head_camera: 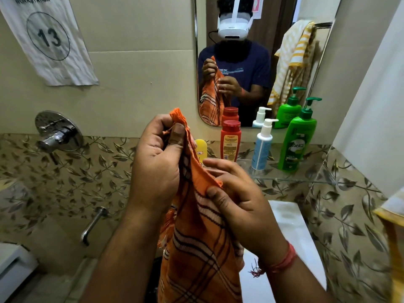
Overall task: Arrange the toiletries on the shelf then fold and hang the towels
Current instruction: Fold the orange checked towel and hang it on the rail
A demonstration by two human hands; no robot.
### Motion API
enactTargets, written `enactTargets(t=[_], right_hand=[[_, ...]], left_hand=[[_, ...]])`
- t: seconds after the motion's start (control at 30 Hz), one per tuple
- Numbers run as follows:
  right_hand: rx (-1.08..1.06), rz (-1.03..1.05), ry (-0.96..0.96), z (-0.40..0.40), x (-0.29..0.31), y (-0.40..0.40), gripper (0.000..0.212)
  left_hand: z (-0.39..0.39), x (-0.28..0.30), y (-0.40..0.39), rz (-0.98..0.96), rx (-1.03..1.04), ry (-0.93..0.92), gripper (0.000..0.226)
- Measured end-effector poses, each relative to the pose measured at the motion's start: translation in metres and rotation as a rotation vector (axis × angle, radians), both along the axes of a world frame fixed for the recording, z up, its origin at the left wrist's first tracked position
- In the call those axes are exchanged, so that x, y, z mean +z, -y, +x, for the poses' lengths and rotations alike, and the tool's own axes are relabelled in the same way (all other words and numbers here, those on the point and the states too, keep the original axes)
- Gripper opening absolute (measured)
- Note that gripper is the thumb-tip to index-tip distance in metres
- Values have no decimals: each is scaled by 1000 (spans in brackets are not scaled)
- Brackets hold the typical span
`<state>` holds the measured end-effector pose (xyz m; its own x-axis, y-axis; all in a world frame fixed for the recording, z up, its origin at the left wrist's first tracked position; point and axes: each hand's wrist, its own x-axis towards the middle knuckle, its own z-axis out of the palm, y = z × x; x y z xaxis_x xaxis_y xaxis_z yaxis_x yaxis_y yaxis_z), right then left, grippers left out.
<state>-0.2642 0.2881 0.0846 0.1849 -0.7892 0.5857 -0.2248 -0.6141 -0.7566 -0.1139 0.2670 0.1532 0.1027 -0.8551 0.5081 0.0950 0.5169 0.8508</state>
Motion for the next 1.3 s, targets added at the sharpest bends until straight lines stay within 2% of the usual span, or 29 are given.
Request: enactTargets(t=[0.1, 0.2, 0.4, 0.6, 0.7, 0.8, 0.93, 1.1, 1.23, 1.3], right_hand=[[173, 193, 329, 0, -7, 4, 22], [248, 250, 404, 4, -9, 3, 19], [287, 121, 173, 5, -8, 0, 17], [323, 182, -77, -3, -9, -2, 27], [302, 194, -148, -2, -12, -1, 44], [254, 131, -126, -15, -6, -1, 58], [276, 23, -73, -38, 15, -10, 49], [530, 302, -380, -31, 13, -15, 14], [554, 353, -408, -29, 3, -20, 11], [545, 353, -361, -32, 7, -21, 11]], left_hand=[[-1, 1, -1, 5, -30, -20, 12], [-1, -1, -3, -1, -66, -5, 11], [-1, -1, -7, -29, -62, 28, 12], [-1, -2, -10, -37, -53, 29, 11], [0, -2, -10, -40, -25, 24, 13], [4, -2, -9, -53, 39, -9, 18], [7, -4, -9, -47, 129, -69, 21], [11, 2, -7, -97, 201, -77, 33], [12, 9, -12, -105, 227, -112, 24], [10, 14, -15, -101, 229, -175, 19]])
